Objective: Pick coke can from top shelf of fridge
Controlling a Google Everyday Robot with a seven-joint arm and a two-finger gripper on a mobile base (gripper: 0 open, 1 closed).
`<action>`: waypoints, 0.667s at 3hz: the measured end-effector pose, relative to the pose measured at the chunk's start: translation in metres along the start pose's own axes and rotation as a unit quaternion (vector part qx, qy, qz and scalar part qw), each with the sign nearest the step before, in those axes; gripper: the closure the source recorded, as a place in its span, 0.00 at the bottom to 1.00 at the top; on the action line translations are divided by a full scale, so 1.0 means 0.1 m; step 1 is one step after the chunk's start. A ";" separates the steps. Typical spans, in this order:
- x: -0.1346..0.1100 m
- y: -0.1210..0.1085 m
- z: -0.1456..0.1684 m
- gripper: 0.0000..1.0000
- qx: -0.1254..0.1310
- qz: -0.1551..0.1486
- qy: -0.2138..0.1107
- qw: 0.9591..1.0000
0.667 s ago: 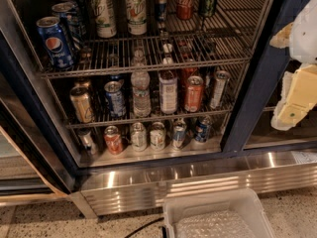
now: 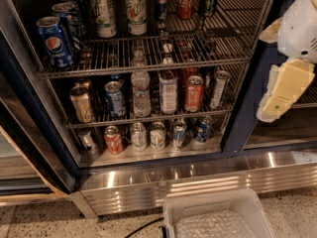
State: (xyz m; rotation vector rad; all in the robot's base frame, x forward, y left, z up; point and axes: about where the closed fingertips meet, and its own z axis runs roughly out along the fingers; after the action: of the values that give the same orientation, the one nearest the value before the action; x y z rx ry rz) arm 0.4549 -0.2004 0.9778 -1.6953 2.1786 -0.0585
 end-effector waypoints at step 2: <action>-0.25 -0.27 0.29 0.00 0.017 0.014 -0.073 0.997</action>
Offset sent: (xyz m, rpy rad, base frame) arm 0.0606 0.0243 -0.0219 0.2087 -0.1005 -0.0128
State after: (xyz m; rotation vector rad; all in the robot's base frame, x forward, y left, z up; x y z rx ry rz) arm 0.4944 -0.1791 0.9649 -1.5974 2.0830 0.0348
